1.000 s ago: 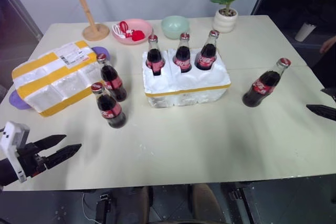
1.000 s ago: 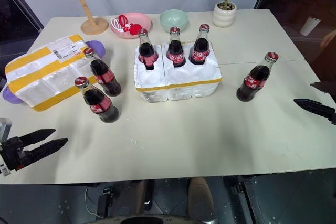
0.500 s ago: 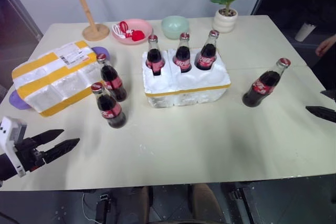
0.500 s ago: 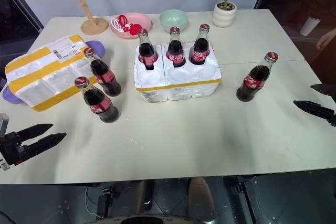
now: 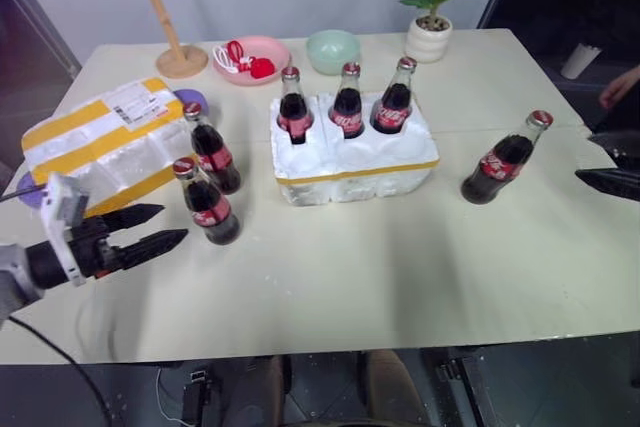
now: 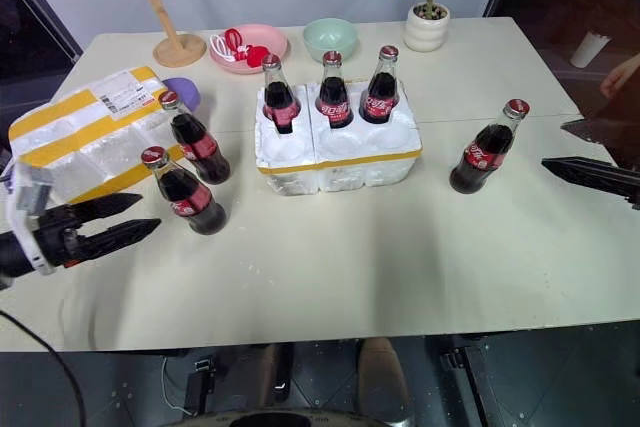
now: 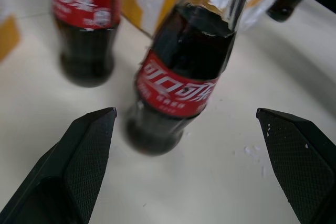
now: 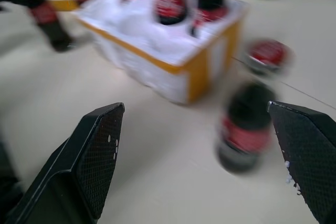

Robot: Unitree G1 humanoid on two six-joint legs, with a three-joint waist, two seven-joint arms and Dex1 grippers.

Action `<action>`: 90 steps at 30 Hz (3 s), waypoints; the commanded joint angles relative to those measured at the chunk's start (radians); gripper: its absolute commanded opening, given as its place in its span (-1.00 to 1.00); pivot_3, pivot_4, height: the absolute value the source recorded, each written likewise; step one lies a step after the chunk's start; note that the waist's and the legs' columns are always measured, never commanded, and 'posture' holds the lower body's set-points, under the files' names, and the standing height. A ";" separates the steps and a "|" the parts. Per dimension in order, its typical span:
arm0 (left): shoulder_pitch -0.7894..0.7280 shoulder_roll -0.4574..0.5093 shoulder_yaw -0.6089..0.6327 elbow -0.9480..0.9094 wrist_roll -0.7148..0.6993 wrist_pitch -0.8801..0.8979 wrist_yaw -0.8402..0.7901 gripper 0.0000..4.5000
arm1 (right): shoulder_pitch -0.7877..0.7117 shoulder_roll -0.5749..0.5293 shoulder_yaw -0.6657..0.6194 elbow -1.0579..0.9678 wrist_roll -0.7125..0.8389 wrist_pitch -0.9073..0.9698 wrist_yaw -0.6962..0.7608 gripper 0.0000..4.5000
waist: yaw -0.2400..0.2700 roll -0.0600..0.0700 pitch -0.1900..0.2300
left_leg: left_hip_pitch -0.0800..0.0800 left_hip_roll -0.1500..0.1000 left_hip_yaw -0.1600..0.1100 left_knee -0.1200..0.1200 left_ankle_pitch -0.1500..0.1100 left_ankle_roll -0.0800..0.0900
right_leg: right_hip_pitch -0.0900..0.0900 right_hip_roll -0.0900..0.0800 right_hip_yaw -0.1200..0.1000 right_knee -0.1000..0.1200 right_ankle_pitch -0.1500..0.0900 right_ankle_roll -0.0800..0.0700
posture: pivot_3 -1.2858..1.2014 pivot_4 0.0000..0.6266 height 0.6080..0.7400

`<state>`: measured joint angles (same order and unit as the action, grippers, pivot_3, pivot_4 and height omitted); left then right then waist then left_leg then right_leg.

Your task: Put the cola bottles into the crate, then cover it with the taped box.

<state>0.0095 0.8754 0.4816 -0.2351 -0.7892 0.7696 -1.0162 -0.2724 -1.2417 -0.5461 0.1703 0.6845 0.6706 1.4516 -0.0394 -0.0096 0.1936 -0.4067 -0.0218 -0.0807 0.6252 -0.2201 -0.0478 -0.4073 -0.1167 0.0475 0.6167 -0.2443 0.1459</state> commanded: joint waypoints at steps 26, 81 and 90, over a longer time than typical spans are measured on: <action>-0.463 -0.055 -0.231 -0.007 -0.207 0.170 -0.066 0.27 | 0.120 0.075 -0.141 -0.258 0.122 0.113 -0.099 1.00 | 0.032 -0.003 0.001 | -0.002 0.000 -0.002 0.005 0.000 0.000 | 0.000 0.000 -0.001 0.003 0.002 0.004 | 0.03 -0.52 0.98; -0.355 -0.129 -0.017 -0.181 0.306 0.254 0.337 0.99 | 0.077 0.166 -0.009 -0.521 0.340 0.147 -0.324 1.00 | 0.037 -0.007 0.002 | -0.001 -0.001 -0.003 0.008 -0.001 0.002 | 0.004 0.001 0.000 0.000 0.004 0.007 | 0.03 -0.52 0.98; -0.494 -0.226 -0.224 0.096 0.402 0.003 0.389 0.99 | 0.022 0.166 0.012 -0.476 0.342 0.145 -0.306 1.00 | 0.050 -0.008 0.002 | -0.002 -0.001 -0.003 0.007 0.000 0.001 | 0.004 0.001 -0.001 -0.003 0.006 0.006 | 0.03 -0.52 0.98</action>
<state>-0.4662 0.6441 0.2767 -0.1646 -0.4032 0.8293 -0.6110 -0.2397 -1.0701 -0.5129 -0.2991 1.0073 0.8224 1.1438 0.0110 -0.0178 0.1954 -0.4085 -0.0229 -0.0836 0.6320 -0.2204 -0.0469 -0.4032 -0.1155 0.0468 0.6143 -0.2381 0.1526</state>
